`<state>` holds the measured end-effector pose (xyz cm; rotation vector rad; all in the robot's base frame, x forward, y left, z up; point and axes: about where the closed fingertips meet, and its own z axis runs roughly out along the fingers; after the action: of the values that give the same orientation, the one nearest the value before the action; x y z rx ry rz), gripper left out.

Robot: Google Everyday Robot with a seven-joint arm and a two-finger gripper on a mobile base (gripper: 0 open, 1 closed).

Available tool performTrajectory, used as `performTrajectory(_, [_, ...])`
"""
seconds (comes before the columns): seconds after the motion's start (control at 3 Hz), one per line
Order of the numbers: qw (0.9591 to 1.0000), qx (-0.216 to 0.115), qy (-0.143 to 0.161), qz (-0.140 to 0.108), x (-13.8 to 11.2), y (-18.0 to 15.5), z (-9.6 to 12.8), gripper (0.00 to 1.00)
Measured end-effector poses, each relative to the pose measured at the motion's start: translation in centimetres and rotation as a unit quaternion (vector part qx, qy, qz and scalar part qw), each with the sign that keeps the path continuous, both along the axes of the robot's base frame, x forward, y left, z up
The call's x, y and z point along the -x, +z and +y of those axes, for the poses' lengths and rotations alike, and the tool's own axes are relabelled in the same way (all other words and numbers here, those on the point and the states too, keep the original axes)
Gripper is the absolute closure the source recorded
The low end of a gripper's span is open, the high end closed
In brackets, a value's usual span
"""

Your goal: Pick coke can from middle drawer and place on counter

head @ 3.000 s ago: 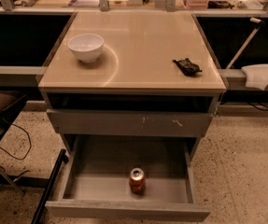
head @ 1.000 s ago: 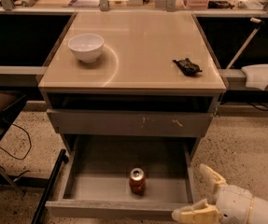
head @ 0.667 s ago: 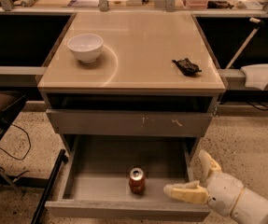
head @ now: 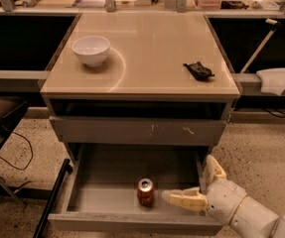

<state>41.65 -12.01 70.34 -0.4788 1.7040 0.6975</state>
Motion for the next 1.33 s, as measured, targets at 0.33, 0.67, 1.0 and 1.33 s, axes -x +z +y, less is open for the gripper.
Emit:
performTrajectory(0.33, [0.9962, 0.033, -0.071, -0.037, -1.5, 0.8, -2.6, 0.0])
performTrajectory(0.67, [0.9772, 0.095, -0.137, -0.132, -4.5, 4.1, -6.7, 0.0])
performTrajectory(1.0, [0.9656, 0.133, -0.14, -0.175, -5.5, 5.0, -5.8, 0.0])
performTrajectory(1.33, [0.9658, 0.17, -0.112, -0.16, -5.2, 3.0, -3.9, 0.0])
